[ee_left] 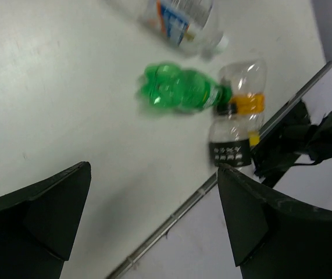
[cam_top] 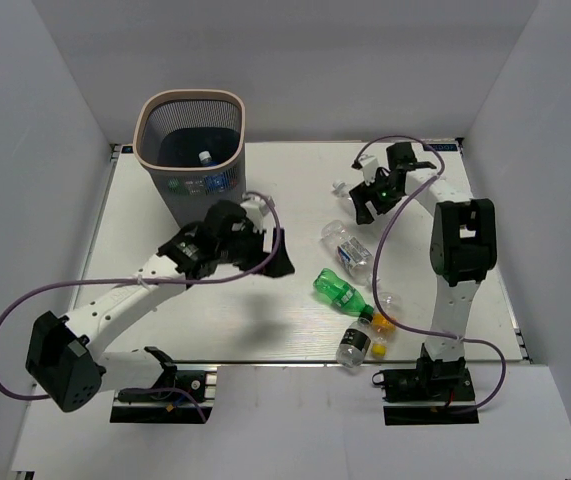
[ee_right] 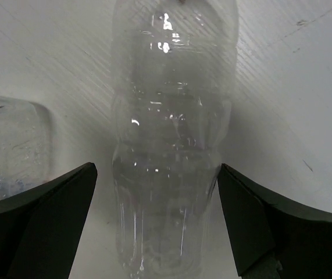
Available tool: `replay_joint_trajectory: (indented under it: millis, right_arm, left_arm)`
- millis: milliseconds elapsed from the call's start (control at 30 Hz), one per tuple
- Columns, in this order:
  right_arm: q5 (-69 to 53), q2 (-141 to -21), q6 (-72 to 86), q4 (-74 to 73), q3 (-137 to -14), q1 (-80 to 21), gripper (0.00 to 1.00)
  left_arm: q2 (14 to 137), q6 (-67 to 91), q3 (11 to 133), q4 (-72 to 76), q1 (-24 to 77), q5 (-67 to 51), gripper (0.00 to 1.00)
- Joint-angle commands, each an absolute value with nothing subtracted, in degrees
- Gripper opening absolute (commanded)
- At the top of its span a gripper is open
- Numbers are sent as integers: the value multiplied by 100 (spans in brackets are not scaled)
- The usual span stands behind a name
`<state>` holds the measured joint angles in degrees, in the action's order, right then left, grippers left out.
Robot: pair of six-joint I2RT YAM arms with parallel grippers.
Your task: Put the plastic bottles in the bin
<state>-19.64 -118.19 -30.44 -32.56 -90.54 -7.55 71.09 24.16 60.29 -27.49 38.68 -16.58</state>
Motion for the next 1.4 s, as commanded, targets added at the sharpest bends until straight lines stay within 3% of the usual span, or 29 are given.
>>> replay_joint_trajectory:
  millis: [0,167,333,500,667,800,933,1133,1367]
  right_arm:
    - [-1661,-11962,-3278,-3032,-9229,-844,88]
    - [-1731,-11927,-3515,-3058,-9159,-835,66]
    - [-2100,-11514,-3892,-3392,-9158,-809,34]
    - [-3118,-10926,-4095,-4435,-10008,-931,11]
    - [-4428,-10618,-3405,-4720,-11363,-1300,11]
    - [-5167,-10205,-1588,-3001,-11444,-1748,11]
    - [-5186,-9905,274,103,-11057,-2240,11]
    - [-4616,-11000,2157,2584,-11679,-2995,16]
    - [-4027,-12146,2295,3522,-12735,-3647,21]
  left_arm:
    - [6689,3005,5380,-2435,4112,-1407,99]
    - [6495,3129,5089,-2426,4306,-1082,99]
    - [6495,3129,4922,-2435,4473,-1028,99]
    - [6390,3383,4536,-2172,4649,-1028,99]
    - [6223,3577,3947,-1916,4816,-1081,99]
    - [5995,3639,3710,-1854,4922,-1011,99]
    - [5732,3744,3595,-2073,5045,-896,99]
    - [5335,3928,3358,-2320,5159,-826,99]
    - [5080,4043,3357,-2505,5212,-765,99]
